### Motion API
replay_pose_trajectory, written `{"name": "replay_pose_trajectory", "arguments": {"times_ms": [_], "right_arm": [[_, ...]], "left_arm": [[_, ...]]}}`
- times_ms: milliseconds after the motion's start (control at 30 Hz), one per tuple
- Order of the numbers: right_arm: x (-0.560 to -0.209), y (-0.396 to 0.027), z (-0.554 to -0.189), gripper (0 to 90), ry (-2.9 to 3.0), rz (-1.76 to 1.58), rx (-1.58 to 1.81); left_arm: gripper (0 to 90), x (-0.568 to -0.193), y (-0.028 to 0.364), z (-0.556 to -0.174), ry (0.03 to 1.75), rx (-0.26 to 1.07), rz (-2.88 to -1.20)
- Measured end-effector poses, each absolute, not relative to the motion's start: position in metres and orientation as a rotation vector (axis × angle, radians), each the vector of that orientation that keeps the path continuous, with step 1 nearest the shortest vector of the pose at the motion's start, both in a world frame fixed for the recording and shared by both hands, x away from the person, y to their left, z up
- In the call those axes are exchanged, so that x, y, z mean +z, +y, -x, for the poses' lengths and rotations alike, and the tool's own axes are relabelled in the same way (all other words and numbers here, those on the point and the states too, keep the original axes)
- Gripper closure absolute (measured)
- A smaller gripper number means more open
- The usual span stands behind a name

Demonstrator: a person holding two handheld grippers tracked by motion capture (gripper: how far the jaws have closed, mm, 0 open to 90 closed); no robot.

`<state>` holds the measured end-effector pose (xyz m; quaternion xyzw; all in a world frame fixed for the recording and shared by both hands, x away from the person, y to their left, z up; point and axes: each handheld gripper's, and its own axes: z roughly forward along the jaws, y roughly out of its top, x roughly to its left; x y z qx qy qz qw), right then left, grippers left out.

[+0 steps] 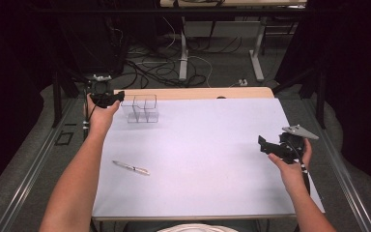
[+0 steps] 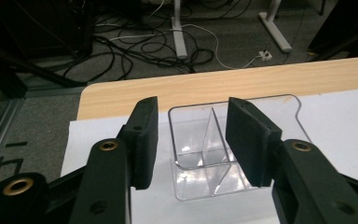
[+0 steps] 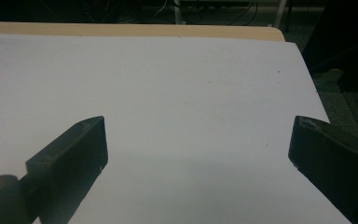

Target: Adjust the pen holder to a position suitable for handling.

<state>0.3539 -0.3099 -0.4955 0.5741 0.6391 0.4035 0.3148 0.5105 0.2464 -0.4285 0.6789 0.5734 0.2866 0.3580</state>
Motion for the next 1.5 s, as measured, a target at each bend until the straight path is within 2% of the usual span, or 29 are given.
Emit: {"name": "replay_pose_trajectory", "arguments": {"times_ms": [300, 900, 1300, 1500], "right_arm": [[-0.497, -0.310, -0.355, 4.3, 1.683, -1.524, 1.071], [-0.499, -0.310, -0.356, 4.5, 1.708, -1.520, 1.071], [-0.500, -0.310, -0.356, 4.7, 1.720, -1.519, 1.065], [-0.500, -0.308, -0.356, 4.8, 1.711, -1.522, 1.074]], "left_arm": [[59.2, -0.444, 0.247, -0.525, 1.517, 0.686, -1.784], [72.1, -0.463, 0.251, -0.541, 1.599, 0.603, -1.782], [78.9, -0.470, 0.248, -0.546, 1.642, 0.591, -1.796], [86.4, -0.470, 0.245, -0.545, 1.668, 0.603, -1.812]]}}
